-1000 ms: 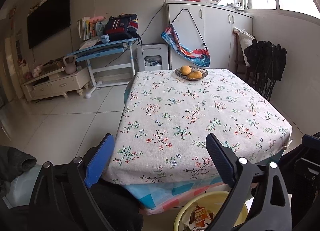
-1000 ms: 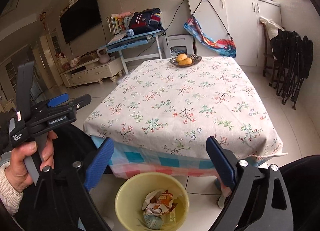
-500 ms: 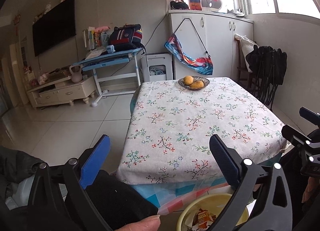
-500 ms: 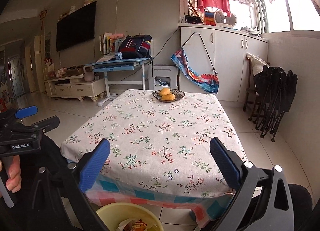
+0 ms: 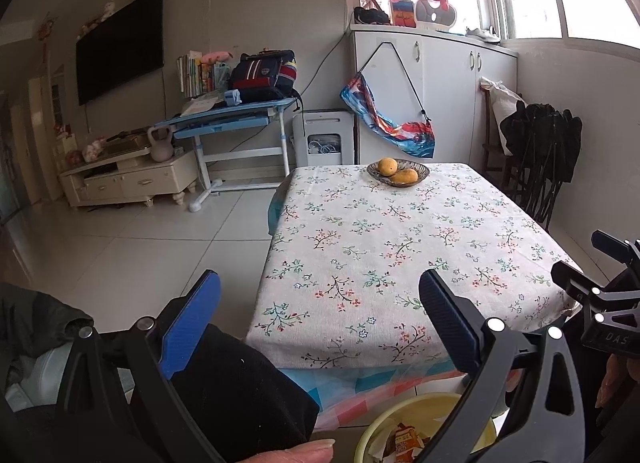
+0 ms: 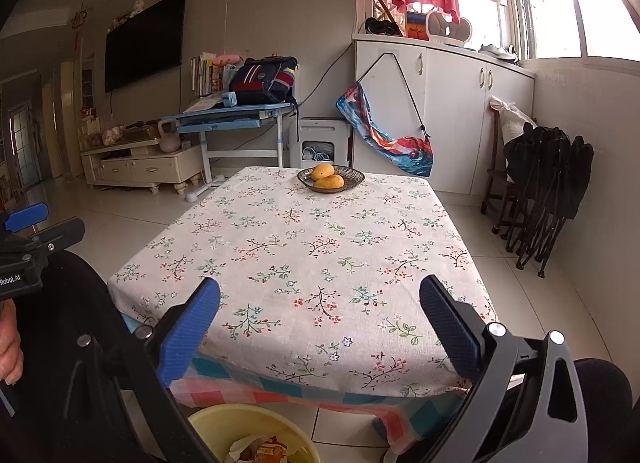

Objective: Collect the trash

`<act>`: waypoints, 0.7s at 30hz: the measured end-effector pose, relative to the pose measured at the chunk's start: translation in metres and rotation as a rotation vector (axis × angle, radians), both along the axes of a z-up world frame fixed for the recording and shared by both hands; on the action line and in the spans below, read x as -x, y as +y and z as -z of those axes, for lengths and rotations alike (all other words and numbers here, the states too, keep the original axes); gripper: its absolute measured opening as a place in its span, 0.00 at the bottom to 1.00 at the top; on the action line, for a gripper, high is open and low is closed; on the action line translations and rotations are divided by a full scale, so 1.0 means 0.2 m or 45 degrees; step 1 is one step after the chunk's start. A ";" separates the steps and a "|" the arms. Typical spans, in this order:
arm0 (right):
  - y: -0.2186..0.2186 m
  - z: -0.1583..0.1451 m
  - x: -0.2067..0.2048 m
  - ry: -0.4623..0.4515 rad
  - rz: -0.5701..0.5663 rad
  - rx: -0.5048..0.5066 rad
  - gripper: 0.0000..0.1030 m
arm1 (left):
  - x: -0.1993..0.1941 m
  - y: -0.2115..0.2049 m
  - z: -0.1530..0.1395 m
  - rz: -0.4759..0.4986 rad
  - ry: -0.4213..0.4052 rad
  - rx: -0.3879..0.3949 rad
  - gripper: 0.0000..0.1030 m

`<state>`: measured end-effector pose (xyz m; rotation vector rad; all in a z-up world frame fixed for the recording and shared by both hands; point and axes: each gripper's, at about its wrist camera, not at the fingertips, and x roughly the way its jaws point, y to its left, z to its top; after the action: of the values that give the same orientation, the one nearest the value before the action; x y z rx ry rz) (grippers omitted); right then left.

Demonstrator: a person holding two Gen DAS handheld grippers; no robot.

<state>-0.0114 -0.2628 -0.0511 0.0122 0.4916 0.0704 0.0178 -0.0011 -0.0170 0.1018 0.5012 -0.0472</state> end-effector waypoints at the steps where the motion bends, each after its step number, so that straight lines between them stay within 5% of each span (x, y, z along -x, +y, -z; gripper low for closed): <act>1: 0.01 0.00 0.00 0.001 -0.003 0.005 0.93 | 0.00 0.00 0.00 -0.001 -0.002 0.002 0.93; 21: 0.00 0.01 -0.02 0.030 -0.002 0.014 0.93 | -0.03 0.01 0.00 -0.021 -0.009 0.005 0.93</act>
<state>-0.0075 -0.2630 -0.0527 0.0015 0.5154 0.0693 0.0230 0.0004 -0.0175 0.0938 0.4948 -0.0314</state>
